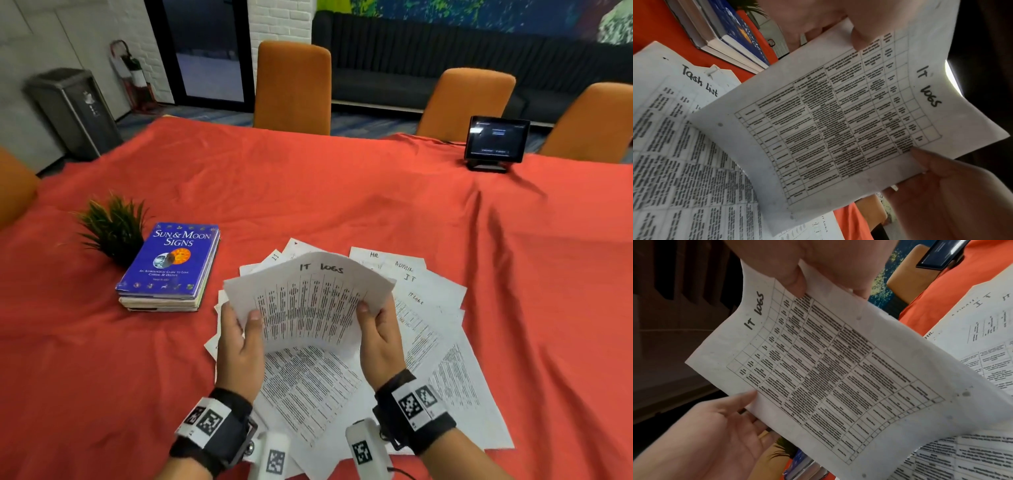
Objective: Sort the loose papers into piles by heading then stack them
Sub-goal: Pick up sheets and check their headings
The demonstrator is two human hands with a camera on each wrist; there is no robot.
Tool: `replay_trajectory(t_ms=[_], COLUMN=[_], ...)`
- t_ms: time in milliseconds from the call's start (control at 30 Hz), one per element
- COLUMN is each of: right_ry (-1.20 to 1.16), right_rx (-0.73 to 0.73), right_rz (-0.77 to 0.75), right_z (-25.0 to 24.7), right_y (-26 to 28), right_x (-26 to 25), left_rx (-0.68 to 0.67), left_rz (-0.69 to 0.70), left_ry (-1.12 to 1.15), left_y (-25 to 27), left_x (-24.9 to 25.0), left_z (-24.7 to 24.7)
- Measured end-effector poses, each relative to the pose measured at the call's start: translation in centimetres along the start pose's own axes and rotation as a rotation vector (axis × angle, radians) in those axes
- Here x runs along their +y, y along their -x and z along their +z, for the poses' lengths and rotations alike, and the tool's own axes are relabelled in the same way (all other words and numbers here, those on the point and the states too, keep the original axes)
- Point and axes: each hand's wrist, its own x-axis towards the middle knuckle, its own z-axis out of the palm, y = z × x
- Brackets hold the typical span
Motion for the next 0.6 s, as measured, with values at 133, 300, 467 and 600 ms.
replay_trajectory(t_ms=[133, 300, 467, 600], right_ry=[-0.009, -0.057, 0.022, 0.046], right_rx=[0.026, 0.016, -0.006, -0.01], right_rz=[-0.007, -0.032, 0.12, 0.16], right_z=[0.4, 0.2, 0.0, 0.4], right_y=[-0.4, -0.4, 0.4, -0.1], right_x=[-0.8, -0.9, 1.8, 1.8], left_rx=[0.003, 0.018, 0.044, 0.031], left_rz=[0.012, 0.053, -0.046, -0.063], left_ry=[0.014, 0.035, -0.027, -0.033], left_y=[-0.6, -0.5, 0.3, 0.3], left_x=[1.1, 1.1, -1.0, -0.2], left_z=[0.7, 0.5, 0.2, -0.3])
